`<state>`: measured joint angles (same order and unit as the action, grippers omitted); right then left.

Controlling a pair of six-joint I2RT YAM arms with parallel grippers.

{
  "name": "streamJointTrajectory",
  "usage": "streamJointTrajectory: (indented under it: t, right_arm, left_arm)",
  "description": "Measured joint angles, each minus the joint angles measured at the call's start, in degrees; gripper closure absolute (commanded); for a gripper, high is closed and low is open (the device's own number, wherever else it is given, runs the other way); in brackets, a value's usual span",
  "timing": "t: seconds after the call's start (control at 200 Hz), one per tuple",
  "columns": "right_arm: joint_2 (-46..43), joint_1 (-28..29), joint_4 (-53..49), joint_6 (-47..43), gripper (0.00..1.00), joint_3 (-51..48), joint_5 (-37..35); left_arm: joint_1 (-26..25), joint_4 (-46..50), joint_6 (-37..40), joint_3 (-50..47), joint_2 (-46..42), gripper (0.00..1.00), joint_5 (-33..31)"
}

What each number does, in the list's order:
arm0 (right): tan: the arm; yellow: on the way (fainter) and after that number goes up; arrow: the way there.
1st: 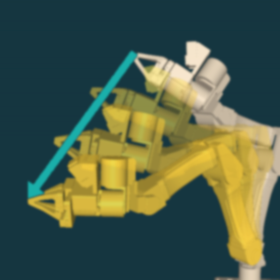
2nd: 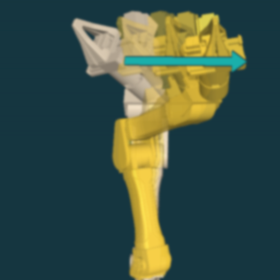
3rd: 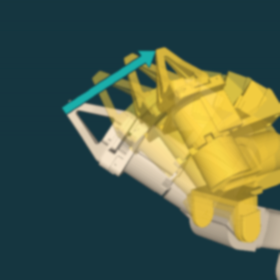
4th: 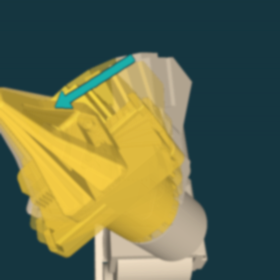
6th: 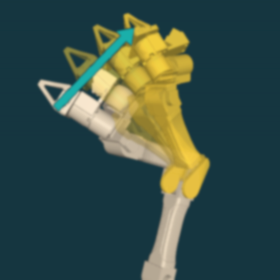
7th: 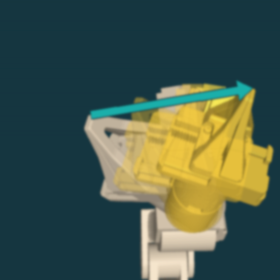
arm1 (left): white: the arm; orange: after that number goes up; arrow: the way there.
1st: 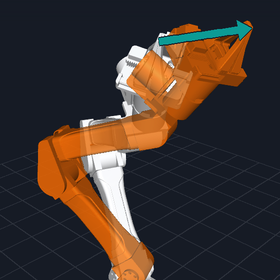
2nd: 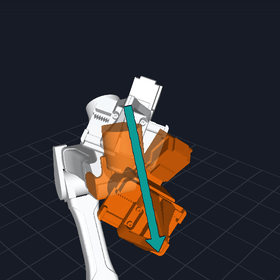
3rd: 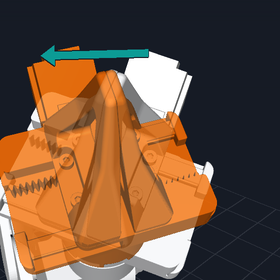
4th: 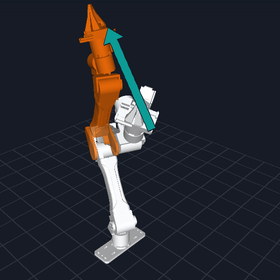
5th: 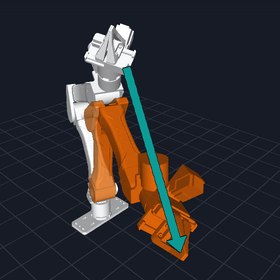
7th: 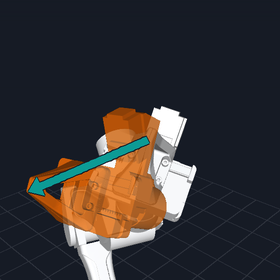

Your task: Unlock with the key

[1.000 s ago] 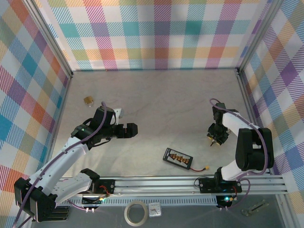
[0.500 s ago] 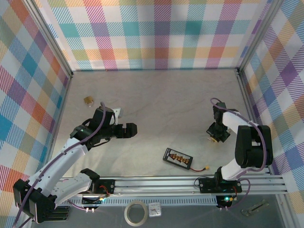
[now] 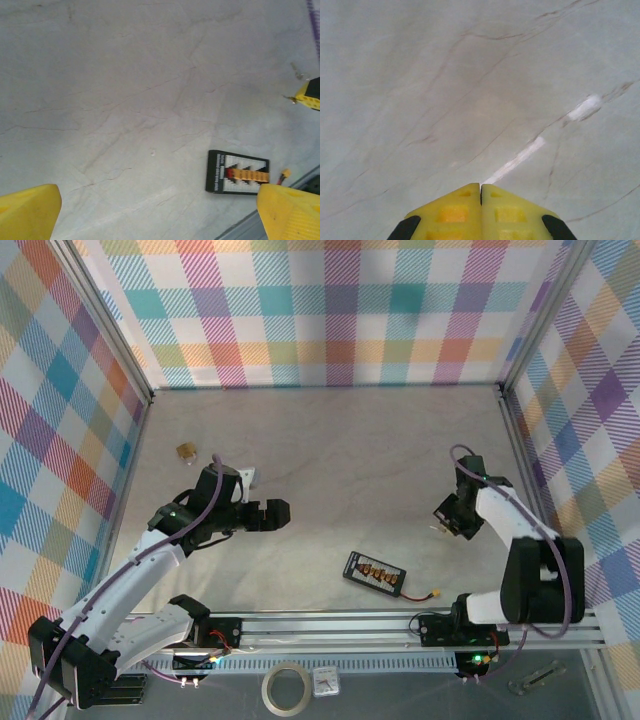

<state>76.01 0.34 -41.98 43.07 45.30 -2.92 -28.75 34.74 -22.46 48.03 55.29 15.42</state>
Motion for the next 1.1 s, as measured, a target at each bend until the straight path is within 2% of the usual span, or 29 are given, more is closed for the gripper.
streamJointTrajectory:
  t: [0.155,0.3,0.455,0.64,0.83,0.945,1.1]
  right_arm:
    - [-10.3,2.0,0.8,0.7,1.0,0.9,7.1]
    - [-13.7,9.9,1.3,2.7,1.0,7.1,10.6]
    - [-13.0,20.3,4.1,6.4,1.0,12.1,11.0]
    - [-10.4,29.8,7.3,11.0,1.0,14.3,9.2]
    - [-10.2,34.0,9.5,14.5,1.0,14.3,6.7]
    - [-10.2,35.0,10.9,16.0,1.0,14.1,6.2]
    - [-10.2,35.9,12.7,17.2,1.0,12.9,5.4]
  left_arm:
    - [-1.1,-8.0,-7.2,-1.2,-0.1,0.02,4.6]
    - [-6.5,-18.6,-18.3,-3.0,0.1,0.03,6.8]
    - [-13.8,-29.4,-28.8,-2.9,1.8,0.12,4.8]
    - [-17.7,-38.4,-38.4,-3.5,5.5,0.24,-0.6]
    - [-20.0,-47.7,-46.6,-8.0,10.9,0.29,-5.5]
    - [-21.9,-51.5,-50.9,-9.0,14.5,0.28,-6.8]
    - [-23.8,-55.0,-56.0,-10.4,15.3,0.27,-9.6]
